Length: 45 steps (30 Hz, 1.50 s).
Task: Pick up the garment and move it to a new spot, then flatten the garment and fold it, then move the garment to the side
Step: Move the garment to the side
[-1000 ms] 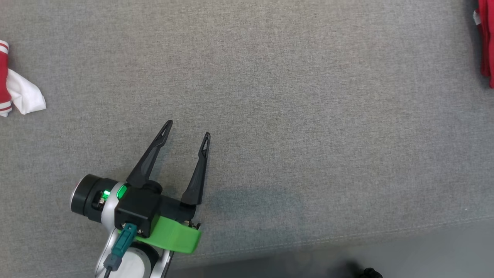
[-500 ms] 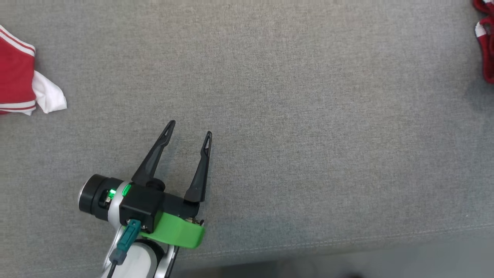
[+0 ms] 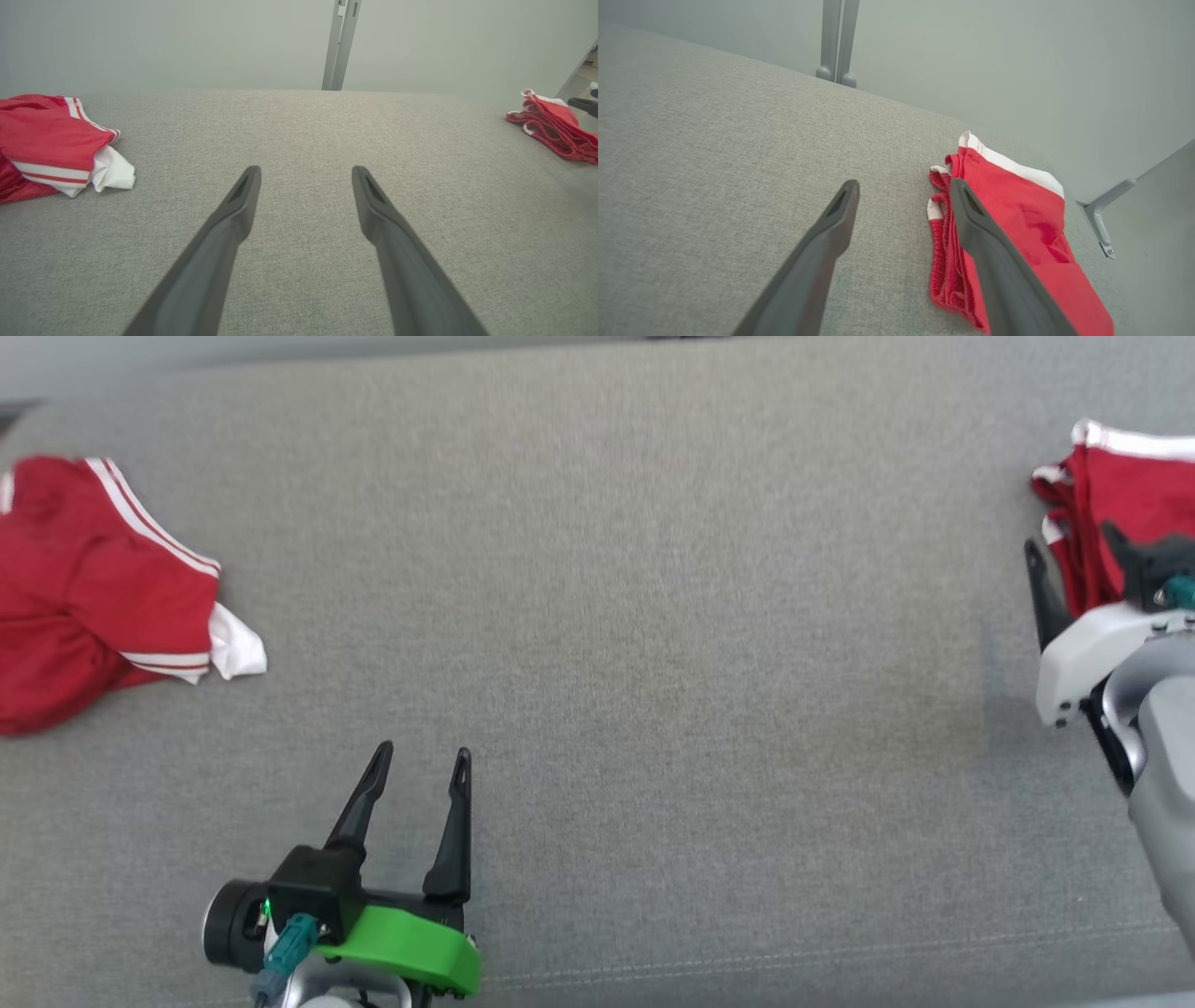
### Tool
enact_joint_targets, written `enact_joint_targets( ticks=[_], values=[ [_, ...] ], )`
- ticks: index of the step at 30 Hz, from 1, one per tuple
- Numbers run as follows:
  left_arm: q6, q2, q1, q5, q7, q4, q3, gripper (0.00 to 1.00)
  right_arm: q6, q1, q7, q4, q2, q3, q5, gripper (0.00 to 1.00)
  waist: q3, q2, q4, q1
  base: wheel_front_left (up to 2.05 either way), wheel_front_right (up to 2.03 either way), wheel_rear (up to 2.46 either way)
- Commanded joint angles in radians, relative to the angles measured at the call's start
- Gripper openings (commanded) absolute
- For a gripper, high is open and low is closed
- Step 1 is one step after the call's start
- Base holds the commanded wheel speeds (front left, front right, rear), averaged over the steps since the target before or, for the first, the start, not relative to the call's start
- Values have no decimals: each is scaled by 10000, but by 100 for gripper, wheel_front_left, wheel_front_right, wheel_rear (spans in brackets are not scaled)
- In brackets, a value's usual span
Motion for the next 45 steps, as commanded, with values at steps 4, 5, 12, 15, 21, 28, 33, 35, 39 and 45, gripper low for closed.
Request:
enact_joint_targets(
  ticks=[4, 5, 12, 15, 21, 28, 33, 35, 39, 45],
  values=[
    [258, 17, 589, -398, 20, 250, 325, 100, -16, 1302, -74, -689, 227, 133, 844, 100, -2350, 0, 340, 0, 0, 0, 0],
    [292, 45, 666, -453, 35, 278, 384, 100, -18, 1538, -53, -864, 237, 120, 993, 100, -2506, 0, 384, 0, 0, 0, 0],
    [634, 143, 940, -725, -36, 550, 849, 100, -16, 3064, 102, -2313, 696, -332, 1507, 100, -3033, 0, 673, 0, 0, 0, 0],
    [609, 82, 911, -865, -139, 858, 929, 100, -18, 3899, 217, -3164, 1116, -824, 1474, 100, -3209, 0, 817, 0, 0, 0, 0],
    [368, 365, 721, -637, -82, 1574, 700, 100, -15, 5219, 550, -4497, 2065, -1584, 1346, 100, -3419, 0, 992, 0, 0, 0, 0],
    [340, 486, 601, -642, -298, 2202, 776, 100, -15, 6471, 1042, -5692, 3018, -1746, 878, 100, -3459, 0, 1048, 0, 0, 0, 0],
    [404, 338, 876, -997, -604, 2326, 1223, 100, -15, 7132, 1049, -6146, 3285, -1746, 900, 100, -3526, 0, 1067, 0, 0, 0, 0],
    [349, 242, 1072, -1198, -694, 2244, 1483, 100, -15, 7343, 964, -6167, 3314, -1548, 1345, 100, -3574, 0, 1069, 0, 0, 0, 0],
    [-24, 188, 1431, -1472, -804, 1953, 1892, 100, -15, 7692, 856, -6149, 3305, -1272, 1644, 100, -3654, 0, 1094, 0, 0, 0, 0],
    [-812, -6, 2194, -1214, -816, 1060, 2633, 100, -15, 8022, 836, -6174, 3310, -1223, 1639, 100, -3738, 0, 1157, 0, 0, 0, 0]
  ],
)
